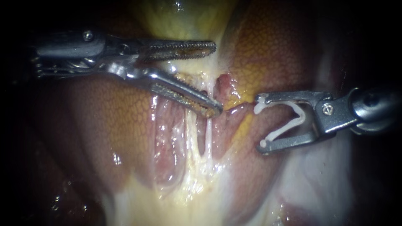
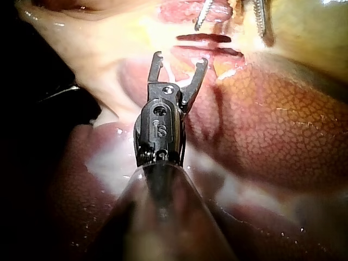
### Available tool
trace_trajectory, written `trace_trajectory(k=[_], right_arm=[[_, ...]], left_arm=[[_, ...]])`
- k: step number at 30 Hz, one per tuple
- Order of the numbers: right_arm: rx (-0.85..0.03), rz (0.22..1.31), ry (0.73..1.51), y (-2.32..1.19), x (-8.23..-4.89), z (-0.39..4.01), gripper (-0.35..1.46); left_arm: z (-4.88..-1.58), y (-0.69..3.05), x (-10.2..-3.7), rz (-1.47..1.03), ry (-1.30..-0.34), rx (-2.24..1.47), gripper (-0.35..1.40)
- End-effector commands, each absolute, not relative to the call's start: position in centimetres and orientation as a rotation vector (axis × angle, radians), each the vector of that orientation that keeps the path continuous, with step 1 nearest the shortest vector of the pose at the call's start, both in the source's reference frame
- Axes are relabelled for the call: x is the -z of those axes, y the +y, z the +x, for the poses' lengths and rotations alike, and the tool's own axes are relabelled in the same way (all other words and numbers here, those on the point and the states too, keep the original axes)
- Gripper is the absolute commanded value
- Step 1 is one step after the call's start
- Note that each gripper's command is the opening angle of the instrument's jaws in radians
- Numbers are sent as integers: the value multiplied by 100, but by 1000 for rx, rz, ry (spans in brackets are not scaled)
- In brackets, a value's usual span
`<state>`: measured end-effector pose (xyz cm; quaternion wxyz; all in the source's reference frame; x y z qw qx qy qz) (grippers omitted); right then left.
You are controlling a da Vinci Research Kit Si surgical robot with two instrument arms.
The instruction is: Grabbing gallbladder
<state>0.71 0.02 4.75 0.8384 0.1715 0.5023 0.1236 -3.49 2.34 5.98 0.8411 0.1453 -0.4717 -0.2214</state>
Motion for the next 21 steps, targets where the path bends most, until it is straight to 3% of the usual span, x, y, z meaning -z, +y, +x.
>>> trace_trajectory(k=[1,11,21], right_arm=[[-262,363,1062,2,-475,71,57],[-262,363,1062,2,-475,71,57],[-262,363,1062,2,-475,71,57]], left_arm=[[-348,235,-598,307,-997,468,79],[-320,234,-588,315,-1001,459,79],[-285,225,-596,312,-985,450,61]])
